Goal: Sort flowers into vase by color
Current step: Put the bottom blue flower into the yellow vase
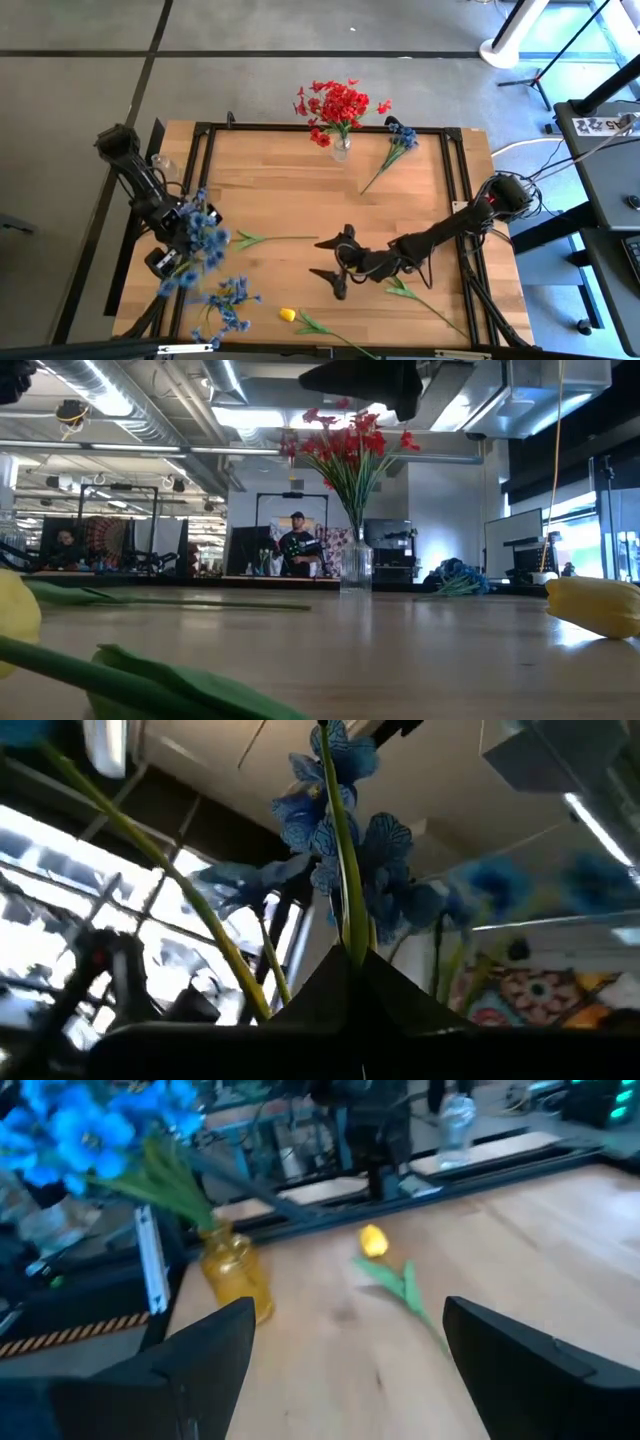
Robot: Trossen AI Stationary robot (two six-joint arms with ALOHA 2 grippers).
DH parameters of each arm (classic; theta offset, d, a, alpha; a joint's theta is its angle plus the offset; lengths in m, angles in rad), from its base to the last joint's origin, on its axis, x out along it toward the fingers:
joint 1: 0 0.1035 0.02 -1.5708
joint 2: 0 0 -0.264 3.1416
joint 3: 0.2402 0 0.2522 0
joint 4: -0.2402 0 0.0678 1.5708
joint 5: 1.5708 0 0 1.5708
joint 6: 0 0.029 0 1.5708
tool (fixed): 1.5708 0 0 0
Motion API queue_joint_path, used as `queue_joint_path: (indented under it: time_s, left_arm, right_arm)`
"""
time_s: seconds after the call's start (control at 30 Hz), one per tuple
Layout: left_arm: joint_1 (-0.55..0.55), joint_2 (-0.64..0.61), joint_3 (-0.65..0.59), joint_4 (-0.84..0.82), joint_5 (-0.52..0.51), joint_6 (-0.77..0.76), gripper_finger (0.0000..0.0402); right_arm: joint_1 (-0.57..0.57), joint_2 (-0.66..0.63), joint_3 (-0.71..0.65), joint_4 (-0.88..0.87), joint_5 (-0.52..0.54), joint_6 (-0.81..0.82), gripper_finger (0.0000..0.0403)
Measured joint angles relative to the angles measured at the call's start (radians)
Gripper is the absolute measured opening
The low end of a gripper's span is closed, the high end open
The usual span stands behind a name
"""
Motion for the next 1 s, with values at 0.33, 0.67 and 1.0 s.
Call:
queue_joint_path:
  time_s: [0.33, 0.67, 1.0]
  left_arm:
    - [-0.082, 0.105, -0.001, -0.001, 0.051, -0.089, 0.0]
    - [-0.096, 0.243, 0.108, 0.0, 0.048, -0.107, 0.0]
    - [-0.131, 0.349, 0.164, 0.0, -0.038, -0.092, 0.0]
  right_arm:
    - [-0.037, 0.0, 0.001, -0.012, 0.126, 0.069, 0.0324]
    - [-0.096, 0.0, 0.001, -0.025, 0.131, 0.131, 0.0324]
    - [-0.103, 0.0, 0.001, -0.03, 0.131, 0.181, 0.0324]
